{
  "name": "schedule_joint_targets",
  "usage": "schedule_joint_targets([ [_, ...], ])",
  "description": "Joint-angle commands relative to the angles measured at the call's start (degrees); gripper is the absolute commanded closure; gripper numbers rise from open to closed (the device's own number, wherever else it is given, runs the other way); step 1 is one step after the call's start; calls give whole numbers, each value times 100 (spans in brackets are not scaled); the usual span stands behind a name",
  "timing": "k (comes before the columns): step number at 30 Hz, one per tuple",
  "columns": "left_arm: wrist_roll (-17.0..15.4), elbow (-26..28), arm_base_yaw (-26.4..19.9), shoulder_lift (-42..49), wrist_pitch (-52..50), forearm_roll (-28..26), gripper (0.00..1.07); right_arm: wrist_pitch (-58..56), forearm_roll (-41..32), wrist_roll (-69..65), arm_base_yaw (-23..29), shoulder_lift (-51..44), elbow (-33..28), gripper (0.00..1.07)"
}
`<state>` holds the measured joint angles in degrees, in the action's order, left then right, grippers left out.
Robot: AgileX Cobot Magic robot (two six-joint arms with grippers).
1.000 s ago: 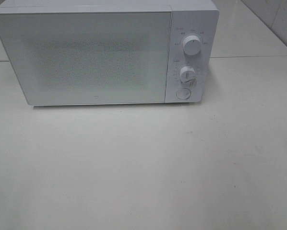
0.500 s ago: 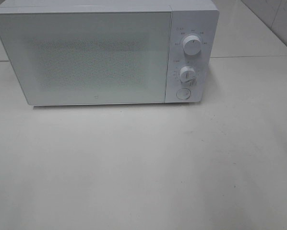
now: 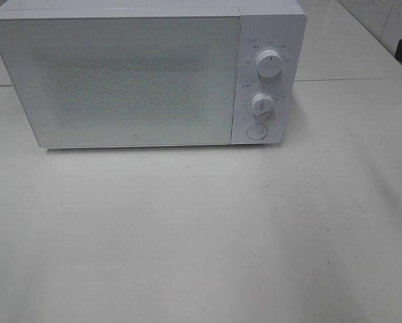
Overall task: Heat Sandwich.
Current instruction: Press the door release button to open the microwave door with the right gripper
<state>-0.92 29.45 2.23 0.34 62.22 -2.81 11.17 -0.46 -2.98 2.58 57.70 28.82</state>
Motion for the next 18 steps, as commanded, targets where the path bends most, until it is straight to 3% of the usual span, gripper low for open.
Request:
schedule_joint_targets([
  [1,-23,6,-6,74,-74,-46,7,773,11,17,-23,223,-172,31],
  [8,-23,6,-6,74,-74,-46,7,2441,-561,476,46,974,-751,31],
  [18,-23,6,-6,74,-74,-46,7,3472,-2005,1478,1255,1868,-1071,31],
])
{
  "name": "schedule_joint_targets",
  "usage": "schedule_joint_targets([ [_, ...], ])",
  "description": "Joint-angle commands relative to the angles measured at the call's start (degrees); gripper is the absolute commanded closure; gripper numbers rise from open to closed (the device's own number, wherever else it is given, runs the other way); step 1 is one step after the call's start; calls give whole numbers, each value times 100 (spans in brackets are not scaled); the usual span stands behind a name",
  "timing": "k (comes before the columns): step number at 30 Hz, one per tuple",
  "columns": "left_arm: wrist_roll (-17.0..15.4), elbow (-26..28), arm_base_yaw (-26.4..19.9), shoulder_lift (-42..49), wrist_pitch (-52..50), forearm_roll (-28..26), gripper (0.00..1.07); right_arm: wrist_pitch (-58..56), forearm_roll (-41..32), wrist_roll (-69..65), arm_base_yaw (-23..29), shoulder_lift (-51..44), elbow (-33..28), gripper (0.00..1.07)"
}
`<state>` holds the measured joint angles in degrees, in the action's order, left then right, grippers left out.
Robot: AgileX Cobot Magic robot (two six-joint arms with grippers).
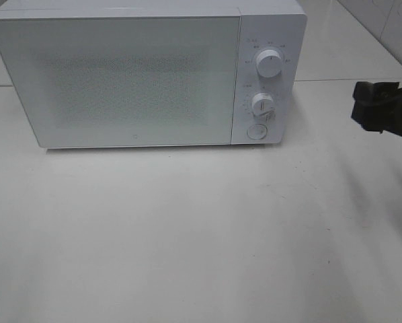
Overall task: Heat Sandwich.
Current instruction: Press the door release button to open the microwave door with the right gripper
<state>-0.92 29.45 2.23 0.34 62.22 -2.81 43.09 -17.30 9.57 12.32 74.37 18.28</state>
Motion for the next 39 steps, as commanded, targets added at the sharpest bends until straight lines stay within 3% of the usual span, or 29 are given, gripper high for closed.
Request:
schedule_joint_targets([
  [1,-23,6,-6,74,-74,-46,7,332,-384,229,395,298,-17,31],
  [6,-23,6,-6,74,-74,-46,7,791,-567,229,963,733,-17,31],
  [17,-23,6,-6,74,-74,-46,7,1896,-2172,464,2527,1633,80,31],
  [29,-23,6,-6,74,-74,-46,7,1937,-3231,963,3323,2103,521,31],
  [39,-17,6,-6,63,-74,-46,7,1845,-3443,1146,3541,2114,630,31],
])
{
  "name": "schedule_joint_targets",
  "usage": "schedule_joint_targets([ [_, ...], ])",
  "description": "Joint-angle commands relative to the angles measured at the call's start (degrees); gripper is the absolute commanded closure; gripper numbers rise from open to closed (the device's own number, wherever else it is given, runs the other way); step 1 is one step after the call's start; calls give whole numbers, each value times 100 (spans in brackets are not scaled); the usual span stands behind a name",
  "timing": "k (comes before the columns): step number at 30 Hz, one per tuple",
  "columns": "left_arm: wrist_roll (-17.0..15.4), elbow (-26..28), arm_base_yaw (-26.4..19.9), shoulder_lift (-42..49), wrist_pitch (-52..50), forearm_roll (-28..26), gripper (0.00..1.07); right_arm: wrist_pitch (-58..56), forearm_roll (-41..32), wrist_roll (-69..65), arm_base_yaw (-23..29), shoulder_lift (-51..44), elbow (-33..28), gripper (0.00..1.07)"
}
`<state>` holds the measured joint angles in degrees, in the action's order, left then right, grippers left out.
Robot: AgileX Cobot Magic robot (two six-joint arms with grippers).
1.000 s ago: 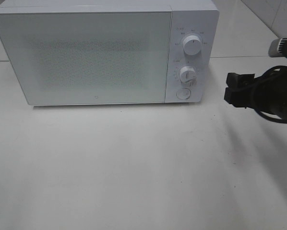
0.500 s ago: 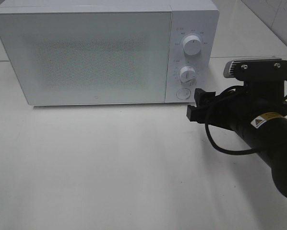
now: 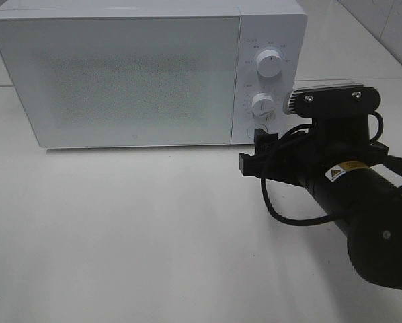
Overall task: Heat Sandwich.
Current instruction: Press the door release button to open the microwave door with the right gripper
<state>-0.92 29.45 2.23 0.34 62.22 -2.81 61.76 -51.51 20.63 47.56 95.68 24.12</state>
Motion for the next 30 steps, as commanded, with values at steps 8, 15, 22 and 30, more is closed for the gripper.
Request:
schedule_joint_targets([
  [8,-17,6,-6,23,-74,-46,7,-172,-17,-1197,17,-17,46,31],
  [15,-17,6,-6,23,-74,-46,7,-464,-11,-2882,17,-17,46,32],
  [22,-17,6,-6,23,-74,-46,7,-573,-11,-5202,17,-17,46,32],
  [30,-17,6,-6,23,-74,-46,7,-579,-11,-7242,17,-17,46,45],
])
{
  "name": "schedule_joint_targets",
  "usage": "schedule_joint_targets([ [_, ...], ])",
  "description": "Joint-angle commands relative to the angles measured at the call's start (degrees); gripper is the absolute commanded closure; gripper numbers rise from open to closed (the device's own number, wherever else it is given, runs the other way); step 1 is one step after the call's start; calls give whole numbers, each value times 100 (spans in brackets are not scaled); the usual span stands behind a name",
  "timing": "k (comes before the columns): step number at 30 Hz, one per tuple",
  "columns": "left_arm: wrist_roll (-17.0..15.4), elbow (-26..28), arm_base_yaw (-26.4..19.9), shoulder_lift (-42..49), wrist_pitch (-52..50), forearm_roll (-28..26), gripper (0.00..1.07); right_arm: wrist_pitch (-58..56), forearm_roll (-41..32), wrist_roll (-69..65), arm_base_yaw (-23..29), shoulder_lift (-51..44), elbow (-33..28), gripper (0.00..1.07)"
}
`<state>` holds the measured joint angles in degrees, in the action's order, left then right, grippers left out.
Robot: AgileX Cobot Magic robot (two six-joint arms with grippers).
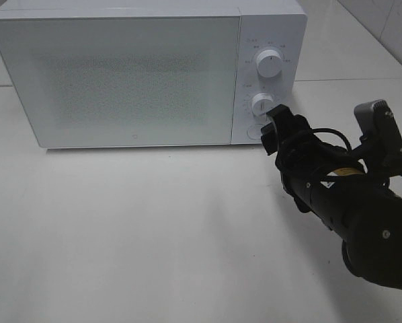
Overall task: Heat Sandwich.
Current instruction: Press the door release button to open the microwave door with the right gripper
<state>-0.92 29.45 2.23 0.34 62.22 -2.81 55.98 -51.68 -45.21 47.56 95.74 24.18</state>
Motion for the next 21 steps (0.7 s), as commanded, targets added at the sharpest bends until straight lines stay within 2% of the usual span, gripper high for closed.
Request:
schedule_joint_targets([
  [1,-17,6,-6,23,-74,-46,7,0,6,-905,17,-23,40,48],
  [3,-17,6,-6,23,-74,-46,7,0,6,-1364,17,-23,40,55],
  [4,-17,6,-6,23,-74,-46,7,0,6,-1364,17,-23,40,55],
  [8,-17,6,-6,23,-74,-46,7,0,6,-2126,17,-23,40,76],
  [9,-17,6,-6,23,-74,-46,7,0,6,-2126,17,-23,40,76],
  [10,-17,6,-6,23,-74,-46,7,0,6,-2292,17,-23,40,87],
  [13,-17,6,-6,23,-74,-46,7,0,0,-2424,17,-23,40,102],
  [14,-17,6,-6,23,-74,-46,7,0,0,-2424,17,-23,40,102],
  [15,-17,6,-6,23,-74,-46,7,0,-6,-2424,17,-23,40,107],
  [21,-17,6,-6,23,-74,-46,7,0,-149,-2424,17,-23,40,107],
])
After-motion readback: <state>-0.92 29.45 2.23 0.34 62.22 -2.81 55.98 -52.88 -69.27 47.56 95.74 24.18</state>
